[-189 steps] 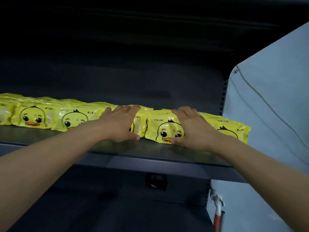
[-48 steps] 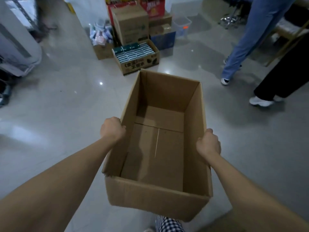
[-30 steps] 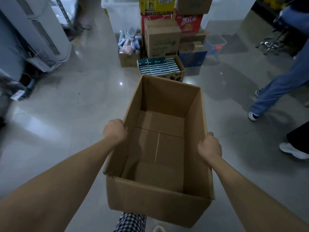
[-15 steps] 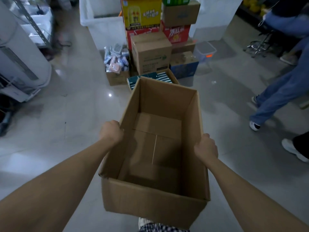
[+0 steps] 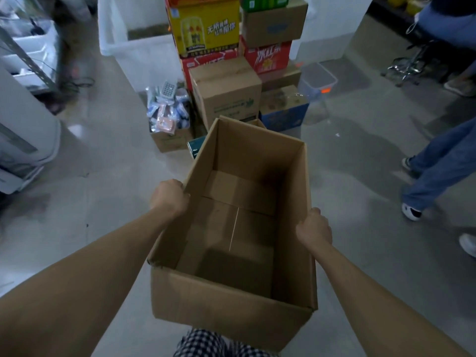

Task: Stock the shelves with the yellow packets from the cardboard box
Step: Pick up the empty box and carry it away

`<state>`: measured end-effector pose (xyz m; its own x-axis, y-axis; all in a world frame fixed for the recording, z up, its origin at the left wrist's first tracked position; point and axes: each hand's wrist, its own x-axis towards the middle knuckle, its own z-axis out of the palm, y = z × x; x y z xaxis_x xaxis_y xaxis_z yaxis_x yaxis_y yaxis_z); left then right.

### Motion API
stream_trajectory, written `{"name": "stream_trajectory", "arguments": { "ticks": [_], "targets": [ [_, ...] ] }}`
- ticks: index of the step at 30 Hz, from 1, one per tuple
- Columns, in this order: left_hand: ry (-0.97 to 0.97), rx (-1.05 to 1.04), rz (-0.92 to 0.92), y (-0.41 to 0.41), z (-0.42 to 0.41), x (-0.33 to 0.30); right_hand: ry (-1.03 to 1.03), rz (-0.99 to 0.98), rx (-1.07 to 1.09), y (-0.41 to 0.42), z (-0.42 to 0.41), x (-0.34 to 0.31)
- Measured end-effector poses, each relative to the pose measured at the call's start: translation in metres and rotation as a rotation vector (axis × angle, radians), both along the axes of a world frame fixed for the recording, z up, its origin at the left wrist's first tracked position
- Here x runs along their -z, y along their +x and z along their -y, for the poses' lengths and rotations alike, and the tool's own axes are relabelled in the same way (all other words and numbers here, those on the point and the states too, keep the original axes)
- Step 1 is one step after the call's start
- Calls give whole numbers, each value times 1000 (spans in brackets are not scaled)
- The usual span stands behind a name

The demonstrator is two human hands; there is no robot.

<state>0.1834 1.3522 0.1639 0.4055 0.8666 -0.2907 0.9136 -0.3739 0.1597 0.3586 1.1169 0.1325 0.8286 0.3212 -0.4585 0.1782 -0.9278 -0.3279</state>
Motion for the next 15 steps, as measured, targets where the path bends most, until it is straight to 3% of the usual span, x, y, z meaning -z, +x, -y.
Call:
{"name": "stream_trajectory", "arguments": {
  "ticks": [8,15],
  "targets": [
    [-71,124,-15,78,-71,27,-30,-32,114,49,-46,11],
    [-142,364,-28,148,-146,66,-54,-34,325,63,-89,32]
  ]
}}
